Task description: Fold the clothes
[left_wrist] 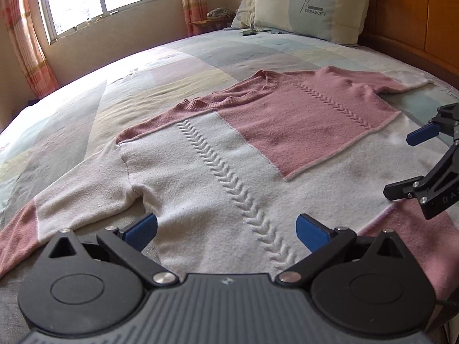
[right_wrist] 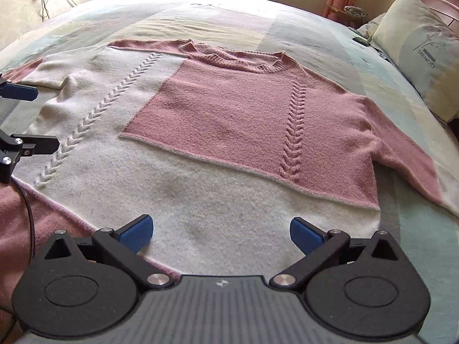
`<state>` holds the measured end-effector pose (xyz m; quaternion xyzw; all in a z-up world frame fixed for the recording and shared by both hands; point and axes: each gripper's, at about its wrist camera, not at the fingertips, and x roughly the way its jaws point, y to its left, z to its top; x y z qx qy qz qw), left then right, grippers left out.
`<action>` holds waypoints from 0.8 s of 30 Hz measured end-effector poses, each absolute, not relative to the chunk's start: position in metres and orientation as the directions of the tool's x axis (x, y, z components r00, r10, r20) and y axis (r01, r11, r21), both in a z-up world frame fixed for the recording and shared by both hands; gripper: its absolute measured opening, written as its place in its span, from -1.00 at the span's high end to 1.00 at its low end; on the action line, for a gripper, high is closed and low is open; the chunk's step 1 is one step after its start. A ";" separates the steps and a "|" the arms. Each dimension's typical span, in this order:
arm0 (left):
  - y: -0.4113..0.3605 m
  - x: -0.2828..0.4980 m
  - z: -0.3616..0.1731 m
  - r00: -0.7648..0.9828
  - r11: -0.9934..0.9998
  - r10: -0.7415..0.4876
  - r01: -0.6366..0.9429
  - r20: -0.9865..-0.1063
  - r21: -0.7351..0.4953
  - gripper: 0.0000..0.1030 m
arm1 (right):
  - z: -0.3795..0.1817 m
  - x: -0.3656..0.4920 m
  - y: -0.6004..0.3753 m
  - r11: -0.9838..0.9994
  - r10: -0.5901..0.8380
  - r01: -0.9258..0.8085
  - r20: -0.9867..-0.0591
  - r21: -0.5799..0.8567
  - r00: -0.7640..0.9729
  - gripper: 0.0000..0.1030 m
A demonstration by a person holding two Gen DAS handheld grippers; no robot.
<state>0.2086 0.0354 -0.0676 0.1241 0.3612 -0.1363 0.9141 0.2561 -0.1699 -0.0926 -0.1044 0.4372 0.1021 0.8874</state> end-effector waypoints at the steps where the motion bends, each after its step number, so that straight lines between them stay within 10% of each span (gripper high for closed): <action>1: 0.032 0.202 -0.070 0.685 0.931 -0.170 0.347 -0.709 0.111 -0.98 | -0.093 0.247 -0.168 0.960 0.089 -0.263 -0.797 -0.090 0.597 -1.00; 24: 0.025 0.080 -0.082 0.664 0.952 -0.218 0.305 -0.715 -0.007 -0.98 | -0.102 0.071 -0.207 0.934 0.217 -0.357 -0.737 -0.035 0.640 -1.00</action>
